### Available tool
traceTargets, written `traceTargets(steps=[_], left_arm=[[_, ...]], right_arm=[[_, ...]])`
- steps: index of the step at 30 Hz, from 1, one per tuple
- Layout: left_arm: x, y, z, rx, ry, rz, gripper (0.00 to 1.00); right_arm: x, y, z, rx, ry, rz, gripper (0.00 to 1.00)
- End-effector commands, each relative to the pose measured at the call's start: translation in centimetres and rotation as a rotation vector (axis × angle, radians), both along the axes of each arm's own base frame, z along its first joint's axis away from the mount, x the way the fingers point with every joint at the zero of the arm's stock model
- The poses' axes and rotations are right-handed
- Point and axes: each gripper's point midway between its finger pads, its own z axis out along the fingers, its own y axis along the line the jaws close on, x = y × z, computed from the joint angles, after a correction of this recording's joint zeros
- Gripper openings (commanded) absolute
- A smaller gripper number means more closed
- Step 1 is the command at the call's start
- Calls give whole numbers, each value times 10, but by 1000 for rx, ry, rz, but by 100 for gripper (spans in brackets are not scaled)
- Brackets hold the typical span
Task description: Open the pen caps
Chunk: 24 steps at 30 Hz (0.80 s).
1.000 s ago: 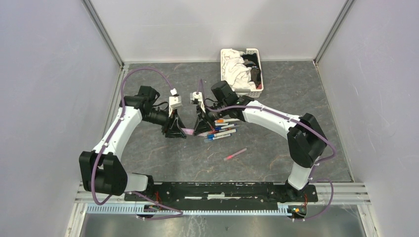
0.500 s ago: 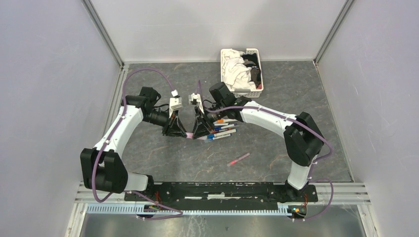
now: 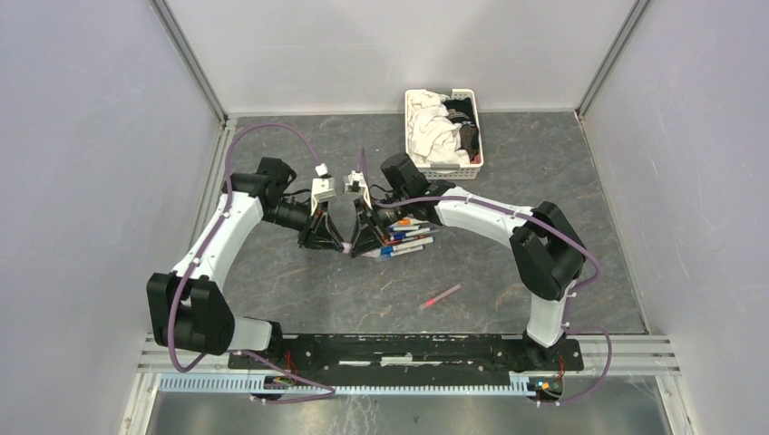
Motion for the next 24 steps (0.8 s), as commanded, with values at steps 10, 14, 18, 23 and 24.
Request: traceTargets(steps=[10, 14, 18, 23, 24], left_arm=[[34, 19, 12, 77, -144, 47, 2], [45, 41, 4, 156, -170, 61, 2], [53, 60, -1, 224, -190, 65, 2], [65, 63, -8, 223, -206, 106, 2], [64, 60, -10, 202, -187, 124, 2]], right_arm=[[25, -45, -22, -111, -43, -133, 0], [28, -67, -38, -181, -43, -166, 0], [36, -84, -55, -264, -61, -207, 0], [71, -104, -56, -299, -80, -376, 0], [82, -112, -58, -313, -88, -451, 0]])
